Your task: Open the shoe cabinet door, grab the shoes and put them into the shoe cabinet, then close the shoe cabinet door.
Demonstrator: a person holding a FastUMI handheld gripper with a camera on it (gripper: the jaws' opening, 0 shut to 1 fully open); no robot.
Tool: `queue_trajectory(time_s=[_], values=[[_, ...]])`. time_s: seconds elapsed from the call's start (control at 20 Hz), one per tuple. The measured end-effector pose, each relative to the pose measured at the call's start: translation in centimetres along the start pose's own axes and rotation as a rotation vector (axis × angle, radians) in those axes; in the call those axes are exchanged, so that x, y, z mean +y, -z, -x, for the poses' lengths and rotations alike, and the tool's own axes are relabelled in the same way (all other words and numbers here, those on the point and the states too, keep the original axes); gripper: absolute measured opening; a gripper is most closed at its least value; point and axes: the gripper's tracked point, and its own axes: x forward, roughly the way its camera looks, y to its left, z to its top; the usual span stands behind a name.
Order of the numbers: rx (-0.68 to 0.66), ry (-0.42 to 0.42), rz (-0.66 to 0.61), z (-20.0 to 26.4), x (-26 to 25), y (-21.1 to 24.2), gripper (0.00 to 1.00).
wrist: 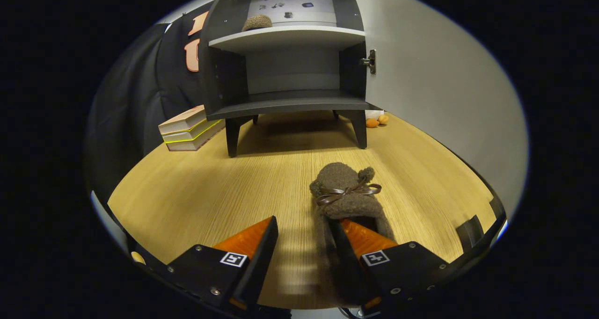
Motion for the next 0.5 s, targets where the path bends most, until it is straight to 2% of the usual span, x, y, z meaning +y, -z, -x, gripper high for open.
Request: queue_trajectory(time_s=[0.15, 0.25, 0.3, 0.35, 0.4, 0.45, 0.5], values=[[-0.015, 0.005, 0.037, -2.3, 0.0, -0.6, 0.7], [-0.025, 0.015, 0.008, -3.3, -0.3, -1.0, 0.57], [-0.032, 0.027, -0.018, -3.8, -0.6, -1.2, 0.42], [-0.039, 0.051, -0.037, -4.3, -1.3, -1.4, 0.34], [-0.045, 0.069, -0.06, -4.5, -1.7, -1.7, 0.18], [-0.043, 0.078, -0.081, -4.8, -1.9, -1.8, 0.09], [-0.038, 0.072, -0.088, -4.8, -1.7, -1.7, 0.06]])
